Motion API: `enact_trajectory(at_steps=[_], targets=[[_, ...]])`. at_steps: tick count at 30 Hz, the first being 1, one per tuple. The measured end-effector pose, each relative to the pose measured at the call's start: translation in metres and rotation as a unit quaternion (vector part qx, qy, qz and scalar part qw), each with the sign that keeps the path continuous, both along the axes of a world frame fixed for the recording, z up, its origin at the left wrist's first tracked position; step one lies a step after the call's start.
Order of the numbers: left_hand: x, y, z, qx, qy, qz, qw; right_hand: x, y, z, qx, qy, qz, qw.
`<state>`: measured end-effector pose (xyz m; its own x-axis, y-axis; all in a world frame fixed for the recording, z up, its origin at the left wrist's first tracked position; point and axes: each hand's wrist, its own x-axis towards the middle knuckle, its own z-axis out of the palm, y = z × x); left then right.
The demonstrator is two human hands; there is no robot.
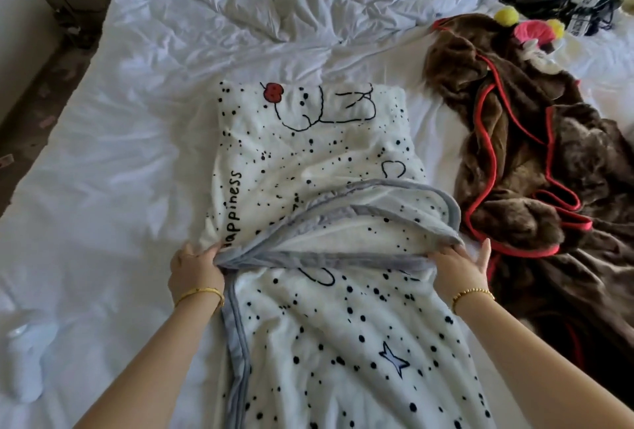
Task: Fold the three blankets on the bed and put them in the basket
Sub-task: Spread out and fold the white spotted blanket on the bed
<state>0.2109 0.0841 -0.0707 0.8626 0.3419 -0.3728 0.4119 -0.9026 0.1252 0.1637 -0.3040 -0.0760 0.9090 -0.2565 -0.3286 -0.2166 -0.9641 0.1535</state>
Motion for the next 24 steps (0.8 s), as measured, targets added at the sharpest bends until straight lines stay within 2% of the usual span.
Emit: enact_trajectory(at_steps=[3, 5, 7, 9, 11, 13, 15, 18, 20, 22, 24], targets=[[0.008, -0.003, 0.000, 0.062, -0.002, -0.050, 0.997, 0.002, -0.006, 0.003, 0.064, -0.182, -0.006, 0.981], [0.011, -0.013, -0.003, 0.092, -0.053, -0.157, 0.982, 0.017, 0.000, 0.005, 0.107, -0.253, -0.024, 0.961], [0.014, -0.030, -0.006, 0.087, -0.064, -0.272, 0.956, 0.039, 0.009, 0.007, 0.137, -0.227, -0.037, 0.963], [0.013, -0.050, -0.010, 0.088, -0.067, -0.339, 0.934, 0.063, 0.014, 0.006, 0.135, -0.149, -0.020, 0.979], [0.014, -0.063, -0.015, 0.100, -0.079, -0.358, 0.925, 0.084, 0.012, 0.000, 0.114, -0.089, 0.004, 0.989], [0.018, -0.069, -0.013, 0.058, -0.109, -0.323, 0.938, 0.100, 0.004, -0.001, 0.105, -0.042, -0.036, 0.993], [0.024, -0.068, -0.004, 0.019, -0.154, -0.282, 0.947, 0.102, -0.004, 0.003, 0.122, -0.074, -0.069, 0.987], [0.022, -0.059, 0.003, 0.039, -0.203, -0.324, 0.923, 0.076, -0.013, 0.004, 0.095, -0.230, 0.059, 0.967], [0.014, -0.054, 0.002, 0.080, -0.189, -0.379, 0.902, 0.051, -0.023, -0.006, 0.082, -0.214, 0.133, 0.964], [0.009, -0.050, -0.002, 0.089, -0.168, -0.419, 0.888, 0.041, -0.035, -0.015, 0.106, -0.163, 0.065, 0.979], [0.006, -0.048, -0.007, 0.075, -0.169, -0.429, 0.884, 0.049, -0.041, -0.013, 0.193, -0.152, -0.068, 0.967]])
